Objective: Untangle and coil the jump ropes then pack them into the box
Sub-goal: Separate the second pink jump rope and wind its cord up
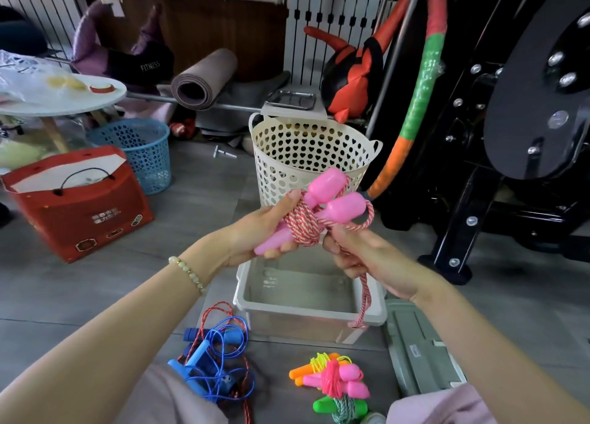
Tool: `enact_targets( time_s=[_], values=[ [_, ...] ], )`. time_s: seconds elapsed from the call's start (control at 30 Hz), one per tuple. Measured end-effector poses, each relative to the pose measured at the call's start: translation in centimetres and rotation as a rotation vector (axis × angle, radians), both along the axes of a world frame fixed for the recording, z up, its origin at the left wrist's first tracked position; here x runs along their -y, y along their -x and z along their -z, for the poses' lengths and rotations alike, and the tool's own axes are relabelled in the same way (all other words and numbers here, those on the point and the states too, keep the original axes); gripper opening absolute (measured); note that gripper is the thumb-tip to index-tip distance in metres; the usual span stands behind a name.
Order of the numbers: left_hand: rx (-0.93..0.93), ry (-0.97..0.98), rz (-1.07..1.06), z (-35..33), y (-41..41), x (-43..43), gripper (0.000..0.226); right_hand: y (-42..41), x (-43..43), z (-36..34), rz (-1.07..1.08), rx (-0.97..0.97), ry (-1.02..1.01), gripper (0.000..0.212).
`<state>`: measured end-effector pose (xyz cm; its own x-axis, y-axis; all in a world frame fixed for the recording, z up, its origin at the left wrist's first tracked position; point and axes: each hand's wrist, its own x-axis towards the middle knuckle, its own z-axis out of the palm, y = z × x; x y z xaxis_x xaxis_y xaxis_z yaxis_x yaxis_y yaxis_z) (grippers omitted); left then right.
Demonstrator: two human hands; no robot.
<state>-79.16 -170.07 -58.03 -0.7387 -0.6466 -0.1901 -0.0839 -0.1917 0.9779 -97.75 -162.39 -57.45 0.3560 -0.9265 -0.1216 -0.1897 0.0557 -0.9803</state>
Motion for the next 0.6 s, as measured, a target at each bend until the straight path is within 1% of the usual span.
enact_targets(
  time_s=[0.03,0.1,0.17,0.27,0.33,0.4,0.47,0.53,0.6],
  values=[
    [0.009,0.025,-0.045,0.2,0.2,0.1,0.061,-0.6,0.1,0.3,0.042,-0.123,0.087,0.047],
    [0.066,0.087,-0.126,0.8,0.7,0.1,0.06,-1.3,0.3,1.3,0.121,-0.405,0.244,0.044],
    [0.112,0.136,-0.191,1.3,1.0,0.2,0.058,-1.5,0.2,2.0,0.139,-0.608,0.333,0.036],
    [0.108,0.174,-0.244,1.5,0.2,1.3,0.056,-1.0,0.2,1.6,0.144,-0.726,0.403,0.028],
    [0.154,0.244,-0.28,1.7,-0.4,2.0,0.052,-0.7,-0.1,0.8,0.13,-0.854,0.478,0.024],
    [0.207,0.301,-0.298,2.0,-0.8,2.3,0.046,-0.5,-0.3,0.1,0.113,-0.963,0.541,0.023],
    [0.264,0.332,-0.251,2.2,-1.0,2.4,0.045,-0.4,-0.3,-0.5,0.084,-0.955,0.595,0.023],
    [0.342,0.355,-0.099,2.2,-1.1,2.0,0.046,-0.1,0.0,-0.9,0.081,-0.84,0.649,0.026],
    [0.371,0.356,0.079,2.2,-0.8,1.2,0.044,0.7,0.6,-1.0,0.127,-0.714,0.652,0.025]
  ],
)
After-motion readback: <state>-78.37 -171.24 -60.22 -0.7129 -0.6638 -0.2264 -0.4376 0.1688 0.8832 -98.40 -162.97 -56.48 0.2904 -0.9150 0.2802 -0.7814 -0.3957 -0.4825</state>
